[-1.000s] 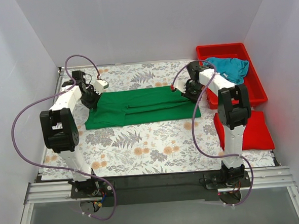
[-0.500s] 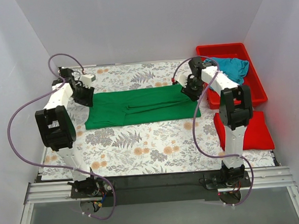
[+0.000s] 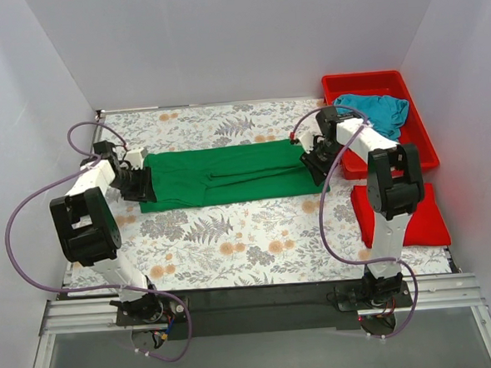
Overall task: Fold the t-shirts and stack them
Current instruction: Fold the tshirt
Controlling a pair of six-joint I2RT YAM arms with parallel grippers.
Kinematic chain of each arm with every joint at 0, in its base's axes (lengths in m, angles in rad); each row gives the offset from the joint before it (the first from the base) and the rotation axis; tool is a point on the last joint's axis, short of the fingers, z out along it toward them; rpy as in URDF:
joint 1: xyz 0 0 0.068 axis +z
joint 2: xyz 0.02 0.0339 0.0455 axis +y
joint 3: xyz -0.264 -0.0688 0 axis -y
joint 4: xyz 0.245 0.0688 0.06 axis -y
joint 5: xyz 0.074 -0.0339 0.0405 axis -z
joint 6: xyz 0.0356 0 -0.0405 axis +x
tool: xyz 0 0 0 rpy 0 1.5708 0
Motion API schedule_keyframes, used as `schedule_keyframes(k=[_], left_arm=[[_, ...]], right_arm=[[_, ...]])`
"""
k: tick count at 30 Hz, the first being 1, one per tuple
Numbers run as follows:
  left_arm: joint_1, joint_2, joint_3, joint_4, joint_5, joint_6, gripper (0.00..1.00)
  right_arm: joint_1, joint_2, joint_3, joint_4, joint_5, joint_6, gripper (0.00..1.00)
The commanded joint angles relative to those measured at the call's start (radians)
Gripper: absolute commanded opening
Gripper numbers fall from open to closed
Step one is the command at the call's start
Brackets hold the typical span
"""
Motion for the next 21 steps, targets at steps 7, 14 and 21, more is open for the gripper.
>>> schedule_keyframes(k=[7,14,21], left_arm=[[0.004,0.017,-0.087,0.107,-0.082,-0.040,0.36],[0.013,-0.023,-0.216,0.119,-0.128,-0.025,0.23],[0.016,-0.176,-0.324,0.087,-0.130,-0.010,0.19]], right_arm=[[-0.010,0.069,-0.070,0.110,0.043,0.067,0.30],[-0.010,-0.003,-0.234,0.139,0.094,0.024,0.29],[-0.009,-0.132,-0.328,0.136,0.141,-0.021,0.30]])
